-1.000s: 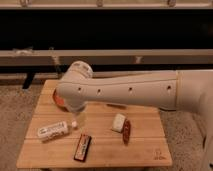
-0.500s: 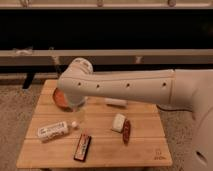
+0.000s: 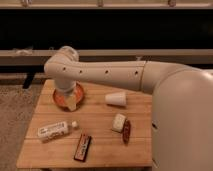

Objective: Move the arm in a circular motion

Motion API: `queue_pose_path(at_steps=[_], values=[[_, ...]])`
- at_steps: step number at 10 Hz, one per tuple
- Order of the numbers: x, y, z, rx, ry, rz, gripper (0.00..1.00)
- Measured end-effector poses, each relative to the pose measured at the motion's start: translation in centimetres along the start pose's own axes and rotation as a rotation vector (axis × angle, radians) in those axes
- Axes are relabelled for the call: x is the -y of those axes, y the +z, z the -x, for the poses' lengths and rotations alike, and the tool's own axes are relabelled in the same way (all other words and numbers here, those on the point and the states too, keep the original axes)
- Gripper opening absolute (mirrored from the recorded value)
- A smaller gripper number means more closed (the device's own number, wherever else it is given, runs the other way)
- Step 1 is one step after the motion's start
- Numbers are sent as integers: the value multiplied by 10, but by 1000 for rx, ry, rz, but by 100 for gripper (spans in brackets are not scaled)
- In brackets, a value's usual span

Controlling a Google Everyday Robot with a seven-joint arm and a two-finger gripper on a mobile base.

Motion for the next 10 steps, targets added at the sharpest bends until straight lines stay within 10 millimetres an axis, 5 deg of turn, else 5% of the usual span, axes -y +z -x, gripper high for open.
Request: queue_pose_path(at_steps=[6,8,10], values=[[61,11,-121,9,218,22,80],[53,11,-162,13,300,23,80],[18,11,-202,13,382,25,80]])
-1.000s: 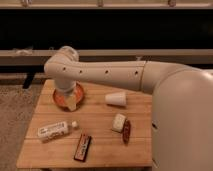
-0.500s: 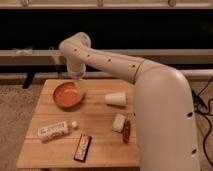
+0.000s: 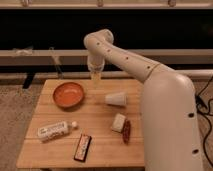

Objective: Move the arm in a circular motion

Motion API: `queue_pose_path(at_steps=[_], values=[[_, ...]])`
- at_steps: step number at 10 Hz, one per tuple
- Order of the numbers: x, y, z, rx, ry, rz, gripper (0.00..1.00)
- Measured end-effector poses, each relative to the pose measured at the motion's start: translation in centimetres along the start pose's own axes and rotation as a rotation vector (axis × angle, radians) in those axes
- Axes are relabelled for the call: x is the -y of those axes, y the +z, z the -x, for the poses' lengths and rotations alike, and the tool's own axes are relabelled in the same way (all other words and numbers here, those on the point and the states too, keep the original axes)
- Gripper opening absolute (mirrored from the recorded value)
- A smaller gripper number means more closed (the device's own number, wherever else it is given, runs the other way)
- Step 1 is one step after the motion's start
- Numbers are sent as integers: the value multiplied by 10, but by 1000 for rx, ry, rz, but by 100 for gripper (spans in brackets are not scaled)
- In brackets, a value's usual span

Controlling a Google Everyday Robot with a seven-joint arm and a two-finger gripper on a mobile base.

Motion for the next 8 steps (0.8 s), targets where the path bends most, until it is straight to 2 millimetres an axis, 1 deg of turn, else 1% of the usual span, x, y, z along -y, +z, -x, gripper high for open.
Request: queue_pose_path(at_steps=[2,3,5,6,7,8], values=[[-19,0,-35,4,51,-2,80],[-34,-1,-59,8,85,-5,80],[-63,-3,-96,17,139,-12,80],[-82,-4,-117,27,173,-17,80],[-97,-3,-129,35,196,-17,80],[-111,-3,-136,43,211,-20,80]])
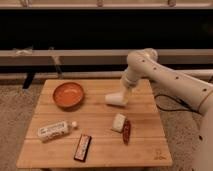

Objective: Move the arm in a circular motion

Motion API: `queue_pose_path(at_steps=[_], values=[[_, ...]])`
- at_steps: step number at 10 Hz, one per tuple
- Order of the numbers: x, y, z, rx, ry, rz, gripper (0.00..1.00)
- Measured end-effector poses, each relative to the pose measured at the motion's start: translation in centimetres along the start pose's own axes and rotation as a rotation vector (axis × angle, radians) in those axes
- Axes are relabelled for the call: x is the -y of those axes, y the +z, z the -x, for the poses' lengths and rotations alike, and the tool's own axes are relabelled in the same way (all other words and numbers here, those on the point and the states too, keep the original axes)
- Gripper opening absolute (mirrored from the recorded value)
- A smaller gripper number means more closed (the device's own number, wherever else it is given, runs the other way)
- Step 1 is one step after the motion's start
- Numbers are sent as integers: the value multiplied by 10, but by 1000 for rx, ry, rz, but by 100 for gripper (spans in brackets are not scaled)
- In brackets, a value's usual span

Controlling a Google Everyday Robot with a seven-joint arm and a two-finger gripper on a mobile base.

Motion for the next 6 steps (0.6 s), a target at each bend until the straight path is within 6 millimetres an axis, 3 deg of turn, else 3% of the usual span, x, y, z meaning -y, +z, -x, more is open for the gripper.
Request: queue_pose_path(at_steps=[2,6], values=[[-34,-3,-1,19,4,-7,80],[-107,-13,37,43,-70,-25,80]])
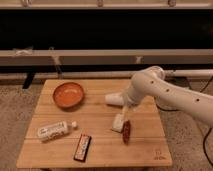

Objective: Move the arm in a circular motion

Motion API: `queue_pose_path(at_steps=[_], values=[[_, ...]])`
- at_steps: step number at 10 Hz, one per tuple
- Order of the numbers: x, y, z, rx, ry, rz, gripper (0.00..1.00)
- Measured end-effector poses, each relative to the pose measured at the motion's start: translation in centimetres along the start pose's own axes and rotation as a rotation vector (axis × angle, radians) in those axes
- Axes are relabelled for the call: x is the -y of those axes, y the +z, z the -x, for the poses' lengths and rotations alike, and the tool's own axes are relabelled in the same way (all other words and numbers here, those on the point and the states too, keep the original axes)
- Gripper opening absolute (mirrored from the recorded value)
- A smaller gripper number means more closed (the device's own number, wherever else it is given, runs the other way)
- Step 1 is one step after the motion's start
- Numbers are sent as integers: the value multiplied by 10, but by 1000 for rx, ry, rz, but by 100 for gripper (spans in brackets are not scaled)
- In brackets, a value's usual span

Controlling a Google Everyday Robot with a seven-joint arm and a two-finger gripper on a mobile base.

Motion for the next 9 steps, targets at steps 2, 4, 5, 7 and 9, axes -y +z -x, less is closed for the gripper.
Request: queue_pose_path(at_steps=[2,4,5,7,9], values=[[-35,-2,47,6,-113,1,80],[-42,3,93,5,-223,7,80],[-39,5,109,1,-265,11,80],[-28,13,148,-7,-354,29,80],[-15,21,174,-13,-407,44,80]])
